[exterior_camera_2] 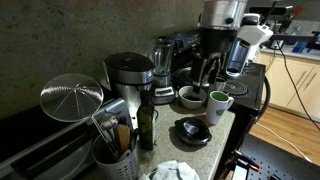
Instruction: Place the lid on the blender
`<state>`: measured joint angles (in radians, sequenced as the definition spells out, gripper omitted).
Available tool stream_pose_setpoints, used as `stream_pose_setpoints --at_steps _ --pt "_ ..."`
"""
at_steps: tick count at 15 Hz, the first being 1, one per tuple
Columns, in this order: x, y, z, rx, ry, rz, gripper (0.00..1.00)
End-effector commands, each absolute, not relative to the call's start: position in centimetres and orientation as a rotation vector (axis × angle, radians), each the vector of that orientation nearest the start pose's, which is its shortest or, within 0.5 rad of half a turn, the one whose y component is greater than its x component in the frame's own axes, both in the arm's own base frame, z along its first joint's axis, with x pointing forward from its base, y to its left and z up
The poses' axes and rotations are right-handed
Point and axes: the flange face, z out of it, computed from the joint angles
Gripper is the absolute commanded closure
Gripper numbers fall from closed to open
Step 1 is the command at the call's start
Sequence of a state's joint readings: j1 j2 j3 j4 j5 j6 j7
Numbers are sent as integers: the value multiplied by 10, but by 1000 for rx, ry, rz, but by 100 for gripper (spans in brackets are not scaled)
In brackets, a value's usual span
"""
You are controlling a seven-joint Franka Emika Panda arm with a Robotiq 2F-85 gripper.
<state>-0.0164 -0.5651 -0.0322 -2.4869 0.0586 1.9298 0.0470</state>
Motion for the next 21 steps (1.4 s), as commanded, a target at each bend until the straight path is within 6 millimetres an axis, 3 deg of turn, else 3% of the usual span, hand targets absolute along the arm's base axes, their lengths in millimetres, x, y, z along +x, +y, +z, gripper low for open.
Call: stream_pose_setpoints --at_steps 1,5,12,17,21 --pt "378 -15 484 -3065 170 -10 0" --pt "396 -28 461 -3084 161 32 0" --pt "426 -45 373 -3121 32 141 0" --pt "429 -38 319 -3106 -106 214 0" --pt "418 -37 292 -3098 -159 315 0"
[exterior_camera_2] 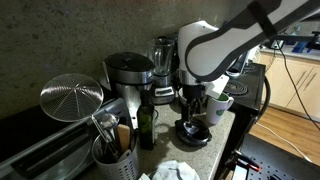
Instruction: Place the lid on the blender
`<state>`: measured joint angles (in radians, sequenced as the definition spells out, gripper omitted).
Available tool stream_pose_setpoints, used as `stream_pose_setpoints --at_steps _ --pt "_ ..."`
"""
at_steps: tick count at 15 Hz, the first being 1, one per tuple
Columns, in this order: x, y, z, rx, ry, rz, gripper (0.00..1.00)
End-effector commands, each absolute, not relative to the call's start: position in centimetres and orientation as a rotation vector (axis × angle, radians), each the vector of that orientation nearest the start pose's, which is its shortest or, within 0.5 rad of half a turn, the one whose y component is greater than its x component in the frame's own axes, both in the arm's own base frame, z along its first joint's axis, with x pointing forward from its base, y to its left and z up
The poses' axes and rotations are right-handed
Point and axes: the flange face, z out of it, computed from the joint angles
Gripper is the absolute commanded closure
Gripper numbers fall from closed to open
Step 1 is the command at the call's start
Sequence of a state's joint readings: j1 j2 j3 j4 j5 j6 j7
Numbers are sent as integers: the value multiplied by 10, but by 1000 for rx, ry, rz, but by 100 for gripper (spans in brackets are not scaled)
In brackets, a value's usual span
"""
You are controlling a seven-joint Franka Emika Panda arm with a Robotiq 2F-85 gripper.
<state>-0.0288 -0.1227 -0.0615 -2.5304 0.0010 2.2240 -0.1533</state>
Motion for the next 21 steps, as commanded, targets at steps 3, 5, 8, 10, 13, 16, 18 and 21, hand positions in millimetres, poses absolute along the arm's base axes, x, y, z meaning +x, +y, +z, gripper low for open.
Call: stream_pose_setpoints --at_steps 3,5,8,10,13,16,18,21 --pt "406 -40 280 -3106 -160 382 0" --pt "395 -44 277 -3136 -168 424 0" --pt "383 -50 269 -3168 -191 467 0" --pt "377 -54 263 -3184 -194 485 0" --pt "370 -58 257 -3193 -169 464 0" --pt "372 -57 258 -3193 -130 374 0" --pt "375 -56 258 -3204 -130 328 0" --pt "373 -57 256 -3211 -133 303 0"
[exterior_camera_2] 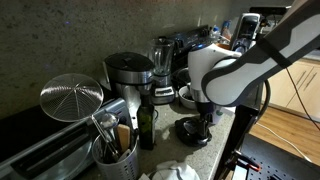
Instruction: Place the lid on the blender
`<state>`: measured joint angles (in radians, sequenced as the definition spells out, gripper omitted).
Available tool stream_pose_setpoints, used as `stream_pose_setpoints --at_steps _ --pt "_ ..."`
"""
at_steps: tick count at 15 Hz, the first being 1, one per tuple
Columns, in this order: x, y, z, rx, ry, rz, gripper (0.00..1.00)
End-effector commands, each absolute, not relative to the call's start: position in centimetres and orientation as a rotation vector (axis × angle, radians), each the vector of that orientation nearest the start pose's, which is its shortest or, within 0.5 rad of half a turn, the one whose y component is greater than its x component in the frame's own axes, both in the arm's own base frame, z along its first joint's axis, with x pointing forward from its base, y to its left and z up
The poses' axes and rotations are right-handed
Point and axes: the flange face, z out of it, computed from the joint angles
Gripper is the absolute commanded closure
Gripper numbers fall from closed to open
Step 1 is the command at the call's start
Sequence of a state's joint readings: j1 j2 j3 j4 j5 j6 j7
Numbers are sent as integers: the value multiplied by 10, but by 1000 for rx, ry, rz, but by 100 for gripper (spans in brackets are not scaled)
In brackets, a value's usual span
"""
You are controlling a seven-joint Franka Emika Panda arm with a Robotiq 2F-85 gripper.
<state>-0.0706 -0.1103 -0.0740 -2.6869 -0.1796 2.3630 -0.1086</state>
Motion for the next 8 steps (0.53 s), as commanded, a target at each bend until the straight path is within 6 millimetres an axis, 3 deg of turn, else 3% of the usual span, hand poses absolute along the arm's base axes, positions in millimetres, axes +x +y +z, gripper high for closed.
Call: stream_pose_setpoints --at_steps 1,3,8 --pt "373 -57 255 -3209 -137 300 25" --pt "371 -57 253 -3213 -135 294 34" --pt "368 -60 249 -3222 -121 258 73"
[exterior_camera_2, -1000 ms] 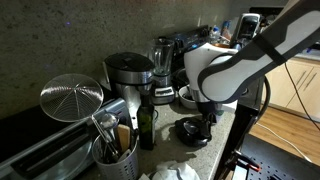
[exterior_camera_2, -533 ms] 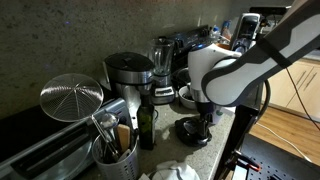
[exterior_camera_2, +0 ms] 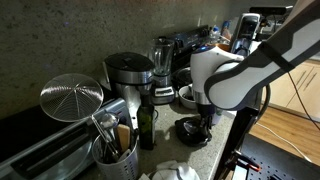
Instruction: Place the lid on the blender
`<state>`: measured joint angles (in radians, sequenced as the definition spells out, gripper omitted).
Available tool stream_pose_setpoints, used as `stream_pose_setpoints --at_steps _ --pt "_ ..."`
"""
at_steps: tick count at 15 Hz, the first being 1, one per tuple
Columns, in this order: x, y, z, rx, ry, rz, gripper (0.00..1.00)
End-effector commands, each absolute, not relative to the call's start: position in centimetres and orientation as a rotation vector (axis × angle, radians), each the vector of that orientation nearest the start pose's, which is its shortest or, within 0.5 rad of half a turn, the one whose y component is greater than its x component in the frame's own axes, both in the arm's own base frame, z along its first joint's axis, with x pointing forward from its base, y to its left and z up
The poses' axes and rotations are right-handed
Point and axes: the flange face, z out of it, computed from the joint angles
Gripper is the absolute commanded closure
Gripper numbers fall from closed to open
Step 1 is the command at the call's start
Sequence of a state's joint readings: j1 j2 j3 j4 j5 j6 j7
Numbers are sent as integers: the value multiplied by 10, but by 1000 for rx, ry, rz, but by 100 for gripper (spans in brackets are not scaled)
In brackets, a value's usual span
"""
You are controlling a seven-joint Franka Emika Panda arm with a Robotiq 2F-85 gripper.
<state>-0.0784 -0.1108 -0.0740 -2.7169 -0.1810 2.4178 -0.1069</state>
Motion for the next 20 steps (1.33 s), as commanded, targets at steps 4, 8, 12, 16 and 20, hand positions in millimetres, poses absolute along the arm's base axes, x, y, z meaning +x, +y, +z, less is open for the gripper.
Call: stream_pose_setpoints --at_steps 4,8,12,16,20 --pt "367 -61 249 -3238 -84 218 89" --pt "368 -59 251 -3246 -84 199 90" --pt "370 -60 255 -3242 -80 199 45" --pt "371 -62 255 -3249 -76 186 16" --pt "378 -64 253 -3269 -73 119 0"
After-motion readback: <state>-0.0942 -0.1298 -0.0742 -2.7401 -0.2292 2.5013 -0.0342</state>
